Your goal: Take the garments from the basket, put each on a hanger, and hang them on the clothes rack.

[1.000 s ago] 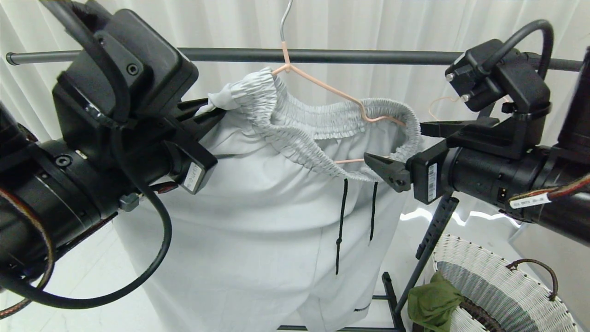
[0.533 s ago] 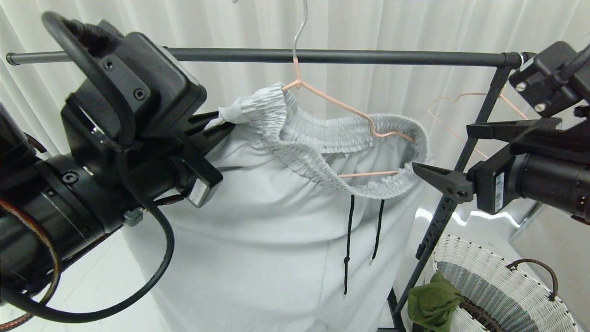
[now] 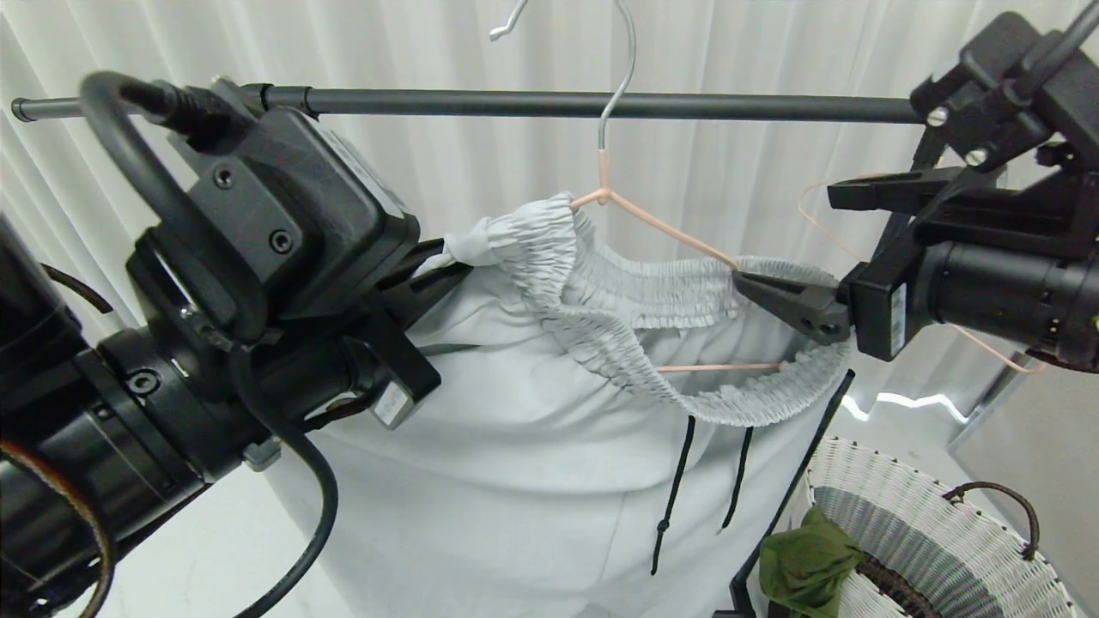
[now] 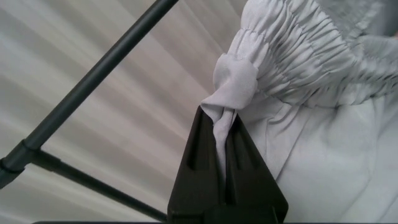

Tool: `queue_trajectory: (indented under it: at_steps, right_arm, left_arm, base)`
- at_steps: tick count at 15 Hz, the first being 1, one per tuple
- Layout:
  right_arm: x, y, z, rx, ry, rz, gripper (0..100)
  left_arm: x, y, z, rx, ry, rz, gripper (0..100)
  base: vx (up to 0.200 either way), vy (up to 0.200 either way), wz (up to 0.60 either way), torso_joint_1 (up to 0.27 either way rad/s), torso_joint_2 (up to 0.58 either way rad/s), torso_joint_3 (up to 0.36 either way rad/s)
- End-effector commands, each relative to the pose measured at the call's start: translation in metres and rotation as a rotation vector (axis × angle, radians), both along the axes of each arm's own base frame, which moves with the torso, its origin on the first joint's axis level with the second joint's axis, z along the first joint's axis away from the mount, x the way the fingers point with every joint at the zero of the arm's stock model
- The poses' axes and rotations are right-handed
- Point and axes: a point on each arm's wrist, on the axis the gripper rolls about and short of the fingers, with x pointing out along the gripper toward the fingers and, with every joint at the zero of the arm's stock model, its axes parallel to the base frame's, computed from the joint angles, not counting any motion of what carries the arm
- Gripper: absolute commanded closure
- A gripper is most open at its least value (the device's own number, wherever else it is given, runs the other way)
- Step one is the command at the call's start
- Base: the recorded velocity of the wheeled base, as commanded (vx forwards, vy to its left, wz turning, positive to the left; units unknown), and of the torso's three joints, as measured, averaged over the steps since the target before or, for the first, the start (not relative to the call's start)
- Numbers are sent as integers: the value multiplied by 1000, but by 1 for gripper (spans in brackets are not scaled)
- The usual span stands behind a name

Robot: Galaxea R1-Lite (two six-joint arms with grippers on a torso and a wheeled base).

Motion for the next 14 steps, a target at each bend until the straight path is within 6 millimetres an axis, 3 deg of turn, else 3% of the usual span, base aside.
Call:
queue_trajectory:
  at_steps: [1, 5, 11, 12, 14]
  right_arm:
    - [10, 23, -7, -28, 21, 28, 0]
    - [25, 42, -9, -41, -10, 24, 0]
    - [27, 43, -11, -46, -10, 18, 0]
    - [26, 43, -11, -45, -9, 19, 100]
    - [26, 42, -10, -44, -10, 18, 100]
  left_arm:
    - [0, -2, -1, 2, 2, -6, 100]
    - [-3, -1, -1, 1, 1, -12, 100]
    - [-5, -2, 0, -11, -11, -23, 100]
    - [-5, -2, 0, -11, -11, -25, 100]
    - [-5, -2, 1, -12, -12, -25, 100]
  base:
    - [0, 0, 0, 0, 0, 0]
    - [0, 0, 0, 0, 0, 0]
    - [0, 0, 0, 0, 0, 0]
    - [0, 0, 0, 0, 0, 0]
    - [0, 0, 0, 0, 0, 0]
